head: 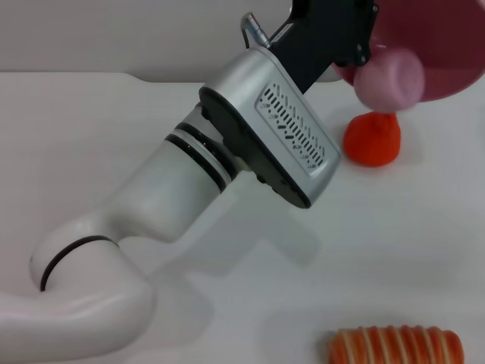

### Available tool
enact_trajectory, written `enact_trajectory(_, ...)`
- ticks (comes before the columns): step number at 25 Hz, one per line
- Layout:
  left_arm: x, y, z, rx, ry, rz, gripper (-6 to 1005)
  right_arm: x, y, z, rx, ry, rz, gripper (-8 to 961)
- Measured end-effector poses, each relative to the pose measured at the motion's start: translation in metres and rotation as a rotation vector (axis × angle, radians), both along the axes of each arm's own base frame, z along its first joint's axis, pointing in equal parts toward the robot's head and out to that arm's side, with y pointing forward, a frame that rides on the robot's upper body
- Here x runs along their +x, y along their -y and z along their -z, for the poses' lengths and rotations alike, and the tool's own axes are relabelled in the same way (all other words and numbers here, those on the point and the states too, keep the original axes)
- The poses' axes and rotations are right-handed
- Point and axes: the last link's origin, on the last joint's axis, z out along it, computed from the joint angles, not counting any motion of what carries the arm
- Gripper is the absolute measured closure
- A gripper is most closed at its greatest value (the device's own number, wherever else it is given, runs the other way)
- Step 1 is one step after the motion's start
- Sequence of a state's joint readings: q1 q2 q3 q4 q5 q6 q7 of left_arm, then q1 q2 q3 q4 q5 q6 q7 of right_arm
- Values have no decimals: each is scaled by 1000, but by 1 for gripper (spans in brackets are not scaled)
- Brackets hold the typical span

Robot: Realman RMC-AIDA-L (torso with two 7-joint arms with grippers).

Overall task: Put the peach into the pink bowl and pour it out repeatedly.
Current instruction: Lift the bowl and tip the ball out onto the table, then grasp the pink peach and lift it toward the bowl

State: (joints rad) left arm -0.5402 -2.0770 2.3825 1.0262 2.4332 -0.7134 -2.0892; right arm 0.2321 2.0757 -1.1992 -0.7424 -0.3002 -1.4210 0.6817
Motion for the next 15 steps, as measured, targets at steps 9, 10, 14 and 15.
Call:
enact_trajectory(9, 1, 1, 0, -4, 9, 0, 963, 0, -1, 1, -2, -3, -4, 553)
enact_trajectory(10, 1, -1, 0, -17, 17, -15, 963, 0, -1, 1, -2, -3, -4, 553)
enact_trajectory(14, 3, -20, -3, -130, 63, -156, 963, 1, -1, 1, -2, -4, -1, 553)
enact_trajectory(15, 3, -27, -3, -165, 65, -200, 963, 1, 0, 1, -1, -4, 0, 553)
